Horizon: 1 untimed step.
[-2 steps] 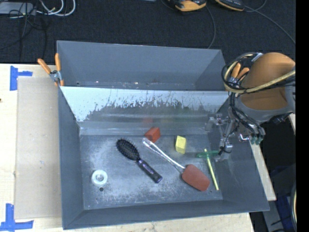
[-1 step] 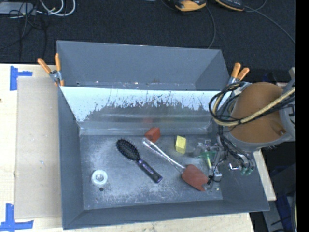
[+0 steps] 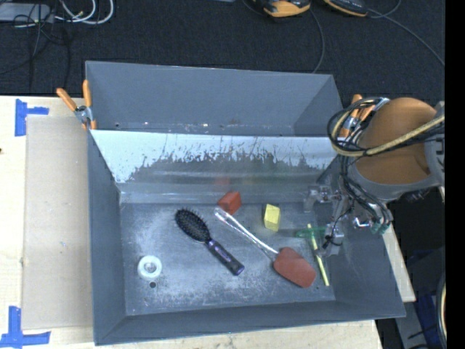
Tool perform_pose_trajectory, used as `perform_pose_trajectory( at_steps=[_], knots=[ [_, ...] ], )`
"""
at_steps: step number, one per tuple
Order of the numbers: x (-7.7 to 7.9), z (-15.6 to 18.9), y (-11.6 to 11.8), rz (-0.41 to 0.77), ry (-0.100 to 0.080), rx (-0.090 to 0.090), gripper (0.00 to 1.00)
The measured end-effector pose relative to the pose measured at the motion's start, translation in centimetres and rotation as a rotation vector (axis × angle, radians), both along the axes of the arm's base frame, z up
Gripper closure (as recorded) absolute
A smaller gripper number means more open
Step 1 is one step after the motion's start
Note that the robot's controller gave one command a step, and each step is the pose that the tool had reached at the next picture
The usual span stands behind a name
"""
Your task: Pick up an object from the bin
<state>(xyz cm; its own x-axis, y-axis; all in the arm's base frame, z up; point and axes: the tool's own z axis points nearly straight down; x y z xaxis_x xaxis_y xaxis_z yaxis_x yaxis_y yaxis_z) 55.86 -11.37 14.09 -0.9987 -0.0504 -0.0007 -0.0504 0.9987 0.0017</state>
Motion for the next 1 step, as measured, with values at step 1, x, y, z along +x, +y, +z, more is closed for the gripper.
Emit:
perform_pose_trajectory(
  at_steps=[1],
  knots=[
    [-3.24, -4.11, 0.71, -0.030, 0.002, 0.000, 0.00]
  ],
)
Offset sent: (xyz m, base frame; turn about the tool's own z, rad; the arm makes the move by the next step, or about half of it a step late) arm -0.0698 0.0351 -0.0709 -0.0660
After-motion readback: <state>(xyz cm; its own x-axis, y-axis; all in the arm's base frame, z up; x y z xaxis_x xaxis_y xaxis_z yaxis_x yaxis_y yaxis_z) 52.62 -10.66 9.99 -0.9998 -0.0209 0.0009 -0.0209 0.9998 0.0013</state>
